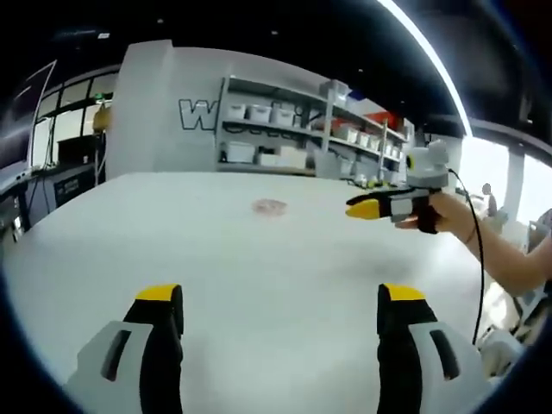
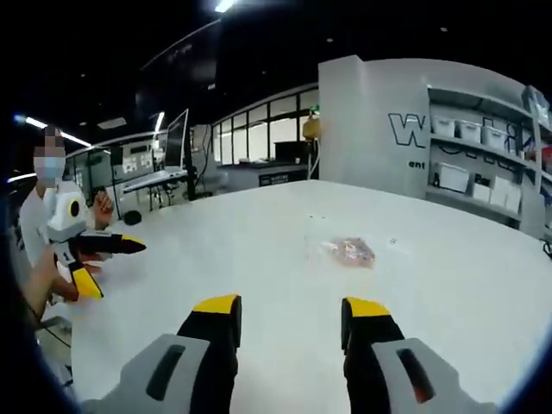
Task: Open the resealable bag by pulling the two sides of the seal apart until the entire bag opening is separated and visibly accessible.
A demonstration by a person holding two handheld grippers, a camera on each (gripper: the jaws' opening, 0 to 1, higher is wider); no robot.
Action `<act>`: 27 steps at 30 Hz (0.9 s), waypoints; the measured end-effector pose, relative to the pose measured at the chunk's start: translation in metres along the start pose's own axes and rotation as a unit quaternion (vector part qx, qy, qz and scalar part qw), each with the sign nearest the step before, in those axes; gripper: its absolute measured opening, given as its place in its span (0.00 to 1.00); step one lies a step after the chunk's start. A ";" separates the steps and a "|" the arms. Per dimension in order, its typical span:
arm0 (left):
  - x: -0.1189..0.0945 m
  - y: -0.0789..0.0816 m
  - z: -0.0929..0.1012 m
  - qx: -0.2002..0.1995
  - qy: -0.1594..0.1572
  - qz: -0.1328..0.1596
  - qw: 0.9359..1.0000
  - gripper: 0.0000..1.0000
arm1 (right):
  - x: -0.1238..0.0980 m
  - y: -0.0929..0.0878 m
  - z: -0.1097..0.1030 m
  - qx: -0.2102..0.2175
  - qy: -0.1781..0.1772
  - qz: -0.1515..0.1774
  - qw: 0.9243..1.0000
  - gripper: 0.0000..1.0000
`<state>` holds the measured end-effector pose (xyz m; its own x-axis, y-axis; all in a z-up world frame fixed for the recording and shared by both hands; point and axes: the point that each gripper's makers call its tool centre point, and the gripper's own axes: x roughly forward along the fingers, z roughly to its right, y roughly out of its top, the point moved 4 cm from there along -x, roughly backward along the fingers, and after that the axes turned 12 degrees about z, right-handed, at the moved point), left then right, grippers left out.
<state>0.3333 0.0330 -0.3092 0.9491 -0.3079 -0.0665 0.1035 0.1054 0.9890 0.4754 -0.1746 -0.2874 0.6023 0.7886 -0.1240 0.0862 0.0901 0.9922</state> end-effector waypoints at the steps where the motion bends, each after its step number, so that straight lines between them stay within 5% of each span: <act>1: -0.001 0.000 0.000 -0.001 0.000 0.001 1.000 0.93 | -0.001 0.000 -0.001 0.000 0.001 0.001 1.000 0.45; 27: -0.004 0.003 -0.001 -0.013 0.007 0.015 1.000 0.91 | -0.040 -0.013 -0.018 0.046 -0.010 0.013 0.999 0.47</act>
<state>0.3299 0.0360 -0.3056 0.9561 -0.2903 -0.0395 0.0827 0.1381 0.9870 0.4361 -0.1960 -0.2949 0.6207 0.7778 -0.0986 0.1415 0.0126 0.9899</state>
